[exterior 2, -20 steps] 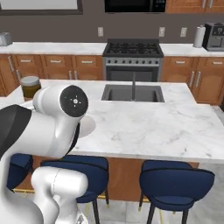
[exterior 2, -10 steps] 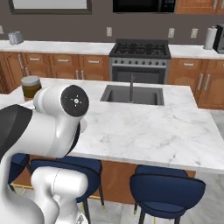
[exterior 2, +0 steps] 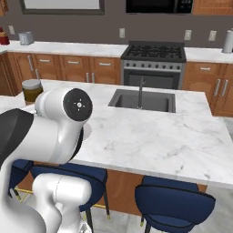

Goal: Take the cinnamon bottle from the cabinet and place it on the dining table, next to the plate with the cupcake. Then take the chocolate from the dining counter and place it on the cupcake plate.

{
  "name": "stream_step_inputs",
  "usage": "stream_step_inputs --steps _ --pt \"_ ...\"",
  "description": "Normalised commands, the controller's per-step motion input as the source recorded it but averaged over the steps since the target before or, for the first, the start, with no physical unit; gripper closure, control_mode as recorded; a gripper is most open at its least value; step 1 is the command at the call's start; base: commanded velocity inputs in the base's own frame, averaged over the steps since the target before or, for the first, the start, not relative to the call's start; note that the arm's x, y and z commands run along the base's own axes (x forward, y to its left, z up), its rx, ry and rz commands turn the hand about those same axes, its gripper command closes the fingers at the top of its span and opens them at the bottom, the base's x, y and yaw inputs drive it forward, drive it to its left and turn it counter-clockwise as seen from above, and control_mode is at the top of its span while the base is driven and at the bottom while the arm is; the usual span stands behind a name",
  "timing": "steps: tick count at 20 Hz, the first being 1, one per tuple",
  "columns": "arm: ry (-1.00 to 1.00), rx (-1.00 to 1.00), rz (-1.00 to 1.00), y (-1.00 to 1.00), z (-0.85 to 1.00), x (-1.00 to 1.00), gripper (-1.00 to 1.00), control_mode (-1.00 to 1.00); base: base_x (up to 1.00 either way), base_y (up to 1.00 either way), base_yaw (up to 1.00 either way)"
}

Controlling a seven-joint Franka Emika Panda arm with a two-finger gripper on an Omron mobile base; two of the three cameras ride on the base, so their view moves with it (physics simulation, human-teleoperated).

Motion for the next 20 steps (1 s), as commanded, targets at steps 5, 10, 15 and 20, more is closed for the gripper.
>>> stream_step_inputs --steps 5,10,15,20 --pt "0.0 0.0 0.0 0.0 0.0 0.0 1.0 1.0 0.79 -0.23 0.01" --pt "0.0 0.0 0.0 0.0 0.0 0.0 1.0 1.0 0.77 -0.12 0.0" --pt "0.0 0.0 0.0 0.0 0.0 0.0 1.0 1.0 0.14 0.0 0.0" --pt "0.0 0.0 0.0 0.0 0.0 0.0 1.0 1.0 0.0 0.0 0.0"
